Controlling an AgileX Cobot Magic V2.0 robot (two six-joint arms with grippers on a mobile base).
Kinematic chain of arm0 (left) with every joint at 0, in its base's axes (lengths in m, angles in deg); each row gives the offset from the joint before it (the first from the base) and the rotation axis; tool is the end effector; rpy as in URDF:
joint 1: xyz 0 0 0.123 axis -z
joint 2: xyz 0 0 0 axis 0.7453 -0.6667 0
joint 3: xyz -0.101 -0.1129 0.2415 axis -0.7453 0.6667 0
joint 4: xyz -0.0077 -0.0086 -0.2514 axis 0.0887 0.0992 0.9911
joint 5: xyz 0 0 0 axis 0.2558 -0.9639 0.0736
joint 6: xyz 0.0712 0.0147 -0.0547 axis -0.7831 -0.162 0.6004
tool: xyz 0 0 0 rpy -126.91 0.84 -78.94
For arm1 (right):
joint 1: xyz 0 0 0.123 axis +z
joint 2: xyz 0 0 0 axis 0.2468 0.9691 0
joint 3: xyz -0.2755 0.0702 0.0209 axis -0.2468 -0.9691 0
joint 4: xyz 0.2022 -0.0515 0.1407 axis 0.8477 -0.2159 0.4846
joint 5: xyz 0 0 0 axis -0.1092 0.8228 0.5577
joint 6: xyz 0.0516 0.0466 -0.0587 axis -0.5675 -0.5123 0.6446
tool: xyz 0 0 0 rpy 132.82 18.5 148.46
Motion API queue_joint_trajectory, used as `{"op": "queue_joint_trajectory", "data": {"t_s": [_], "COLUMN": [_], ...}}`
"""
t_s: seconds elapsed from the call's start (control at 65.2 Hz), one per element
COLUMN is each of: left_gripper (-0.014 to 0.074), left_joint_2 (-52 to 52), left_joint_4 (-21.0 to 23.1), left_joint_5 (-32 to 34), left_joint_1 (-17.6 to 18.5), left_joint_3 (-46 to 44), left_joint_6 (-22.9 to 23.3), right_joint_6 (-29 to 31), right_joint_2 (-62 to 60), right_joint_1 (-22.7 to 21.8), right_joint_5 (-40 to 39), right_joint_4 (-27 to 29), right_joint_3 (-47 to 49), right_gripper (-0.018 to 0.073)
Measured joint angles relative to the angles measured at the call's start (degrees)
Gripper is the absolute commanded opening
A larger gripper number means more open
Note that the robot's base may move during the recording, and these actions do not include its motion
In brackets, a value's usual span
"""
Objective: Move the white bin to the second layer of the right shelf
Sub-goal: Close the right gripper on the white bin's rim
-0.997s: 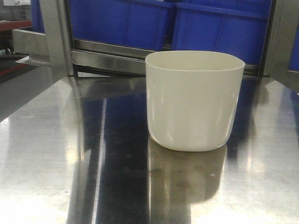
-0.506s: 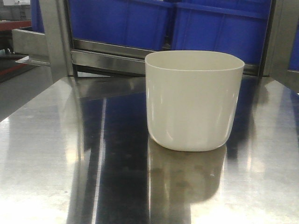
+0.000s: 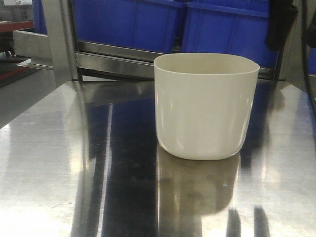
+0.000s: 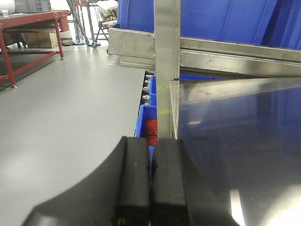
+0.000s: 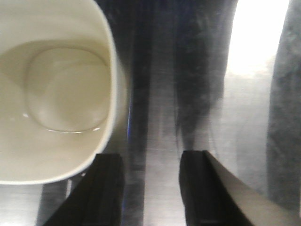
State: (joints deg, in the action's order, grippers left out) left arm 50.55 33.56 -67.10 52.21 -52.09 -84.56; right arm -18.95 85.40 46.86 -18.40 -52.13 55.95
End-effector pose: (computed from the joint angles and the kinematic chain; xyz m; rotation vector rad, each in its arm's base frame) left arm 0.0558 -0.0039 0.1988 0.0693 1.6173 -0.0422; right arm 0.2474 0.1363 0.3452 0.0604 2.7141 0.0496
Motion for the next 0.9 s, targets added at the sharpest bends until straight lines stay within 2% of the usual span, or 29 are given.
{"op": "queue_joint_trajectory", "data": {"t_s": [0.199, 0.445, 0.751, 0.905], "left_gripper": [0.0085, 0.0085, 0.0085, 0.0085], "left_joint_2": [0.0, 0.0, 0.0, 0.0], "left_joint_4": [0.0, 0.0, 0.0, 0.0], "left_joint_5": [0.0, 0.0, 0.0, 0.0], "left_joint_1": [0.0, 0.0, 0.0, 0.0], "left_joint_3": [0.0, 0.0, 0.0, 0.0], "left_joint_6": [0.0, 0.0, 0.0, 0.0], "right_joint_6": [0.0, -0.1, 0.0, 0.4], "right_joint_2": [5.5, 7.4, 10.3, 11.3], "right_joint_1": [0.1, -0.1, -4.0, -4.5], "right_joint_5": [1.8, -0.7, -3.7, -4.4], "right_joint_4": [1.9, 2.1, 2.1, 2.1], "right_joint_3": [6.7, 6.8, 6.9, 6.9], "right_gripper": [0.0391, 0.0391, 0.0391, 0.0391]}}
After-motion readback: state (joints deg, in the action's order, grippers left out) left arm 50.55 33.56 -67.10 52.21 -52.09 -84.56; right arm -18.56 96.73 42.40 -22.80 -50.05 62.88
